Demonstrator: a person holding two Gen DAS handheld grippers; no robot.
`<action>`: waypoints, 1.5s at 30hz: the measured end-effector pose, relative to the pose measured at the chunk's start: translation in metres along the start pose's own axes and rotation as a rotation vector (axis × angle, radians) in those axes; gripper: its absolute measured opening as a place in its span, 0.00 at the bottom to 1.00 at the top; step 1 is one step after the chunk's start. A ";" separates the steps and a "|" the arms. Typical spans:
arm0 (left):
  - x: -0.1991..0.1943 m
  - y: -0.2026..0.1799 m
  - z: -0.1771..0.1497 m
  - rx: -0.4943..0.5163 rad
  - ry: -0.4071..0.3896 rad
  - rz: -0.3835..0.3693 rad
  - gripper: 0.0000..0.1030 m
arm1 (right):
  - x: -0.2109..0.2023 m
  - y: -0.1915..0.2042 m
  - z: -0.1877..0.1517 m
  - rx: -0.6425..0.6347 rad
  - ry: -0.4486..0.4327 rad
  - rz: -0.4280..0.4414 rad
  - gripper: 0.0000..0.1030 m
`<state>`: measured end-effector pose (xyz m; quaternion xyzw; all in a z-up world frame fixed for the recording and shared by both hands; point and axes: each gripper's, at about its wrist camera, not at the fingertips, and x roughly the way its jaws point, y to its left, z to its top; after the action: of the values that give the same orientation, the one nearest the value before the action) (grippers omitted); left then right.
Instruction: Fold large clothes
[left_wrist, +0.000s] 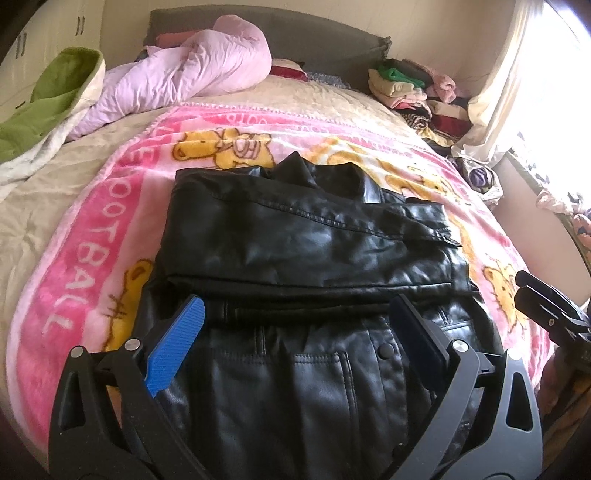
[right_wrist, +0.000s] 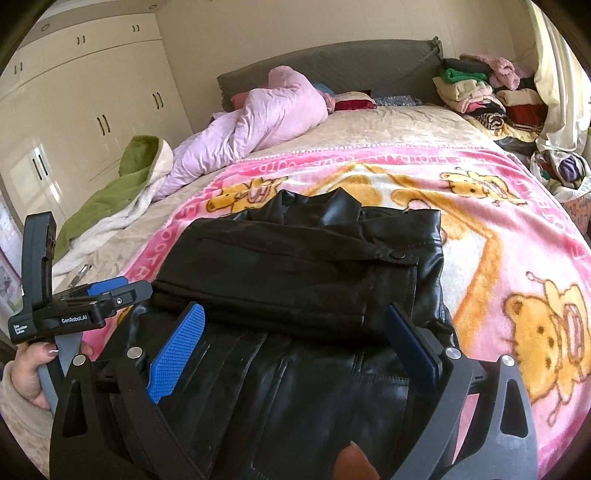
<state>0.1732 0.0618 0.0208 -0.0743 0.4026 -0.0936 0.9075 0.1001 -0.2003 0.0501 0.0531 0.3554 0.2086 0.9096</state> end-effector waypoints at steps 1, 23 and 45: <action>-0.002 0.000 -0.001 0.001 -0.003 -0.001 0.91 | -0.001 0.000 0.000 -0.002 -0.001 0.000 0.94; -0.035 0.012 -0.043 -0.003 -0.010 0.049 0.91 | -0.033 0.004 -0.039 -0.050 0.039 -0.015 0.95; -0.049 0.038 -0.089 -0.045 0.041 0.112 0.91 | -0.041 -0.015 -0.080 -0.047 0.147 -0.015 0.95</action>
<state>0.0784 0.1050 -0.0112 -0.0703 0.4267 -0.0351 0.9010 0.0247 -0.2350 0.0132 0.0134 0.4167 0.2135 0.8835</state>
